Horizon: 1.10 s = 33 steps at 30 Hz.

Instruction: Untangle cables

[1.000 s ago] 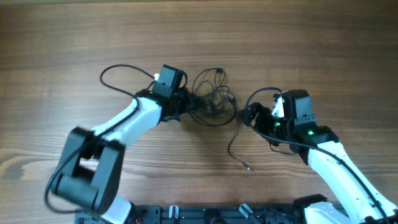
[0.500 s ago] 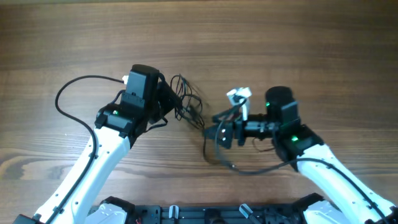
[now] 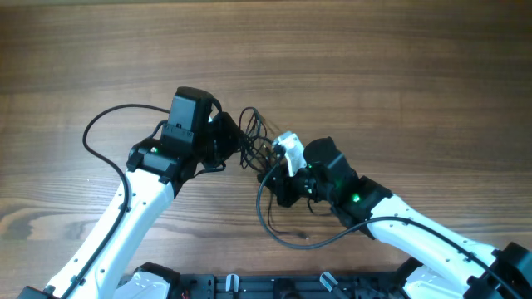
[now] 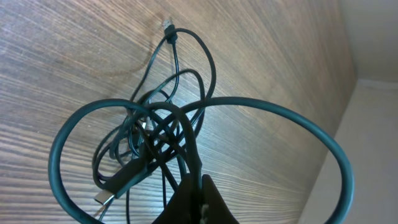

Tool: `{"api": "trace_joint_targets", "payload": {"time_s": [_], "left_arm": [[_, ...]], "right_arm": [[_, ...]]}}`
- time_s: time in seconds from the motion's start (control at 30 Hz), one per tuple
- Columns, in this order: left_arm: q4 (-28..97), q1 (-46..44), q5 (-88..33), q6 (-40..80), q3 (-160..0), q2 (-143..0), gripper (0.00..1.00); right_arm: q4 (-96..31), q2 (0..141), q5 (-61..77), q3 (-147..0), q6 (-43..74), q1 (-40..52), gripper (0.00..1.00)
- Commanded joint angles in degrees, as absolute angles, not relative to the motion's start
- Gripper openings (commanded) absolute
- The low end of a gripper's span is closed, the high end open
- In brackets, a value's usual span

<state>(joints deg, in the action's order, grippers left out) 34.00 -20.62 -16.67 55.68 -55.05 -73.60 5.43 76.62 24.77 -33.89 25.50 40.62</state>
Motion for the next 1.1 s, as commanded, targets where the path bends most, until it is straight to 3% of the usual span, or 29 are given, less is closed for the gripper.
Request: {"api": "trace_joint_targets", "payload": {"time_s": [0.0,0.17,0.33,0.57,0.8,0.93,1.07], "left_arm": [[35.68,-20.43,-17.04,55.72,-55.61,-72.75,0.04],[40.49,-20.43,-11.75,55.61,-55.61,-72.75,0.04],[43.09,-19.31,-9.04,45.76,-55.61,-72.73,0.04],[45.32,-8.14,-8.93,42.41,-55.61,-72.64,0.04],[45.34,1.26,-10.41,45.78,-55.61,-72.64,0.04],[45.23,4.16,-10.44,52.99,-55.61,-72.64,0.04],[39.81,2.31,-20.25,49.80,-55.57,-72.64,0.04]], "right_arm": [[2.70,73.97,21.87,-34.17,29.76,35.90,0.04],[-5.39,64.60,21.80,-34.17,28.49,27.99,0.04],[-14.94,51.64,16.36,-34.17,28.73,15.29,0.04],[-33.34,38.52,1.76,-34.17,32.14,-6.72,0.04],[-37.43,41.19,1.43,-34.17,34.68,-19.44,0.04],[-37.52,46.26,3.88,-34.17,35.09,-20.60,0.05],[-36.71,55.44,17.47,-34.17,32.47,-20.60,0.17]]}}
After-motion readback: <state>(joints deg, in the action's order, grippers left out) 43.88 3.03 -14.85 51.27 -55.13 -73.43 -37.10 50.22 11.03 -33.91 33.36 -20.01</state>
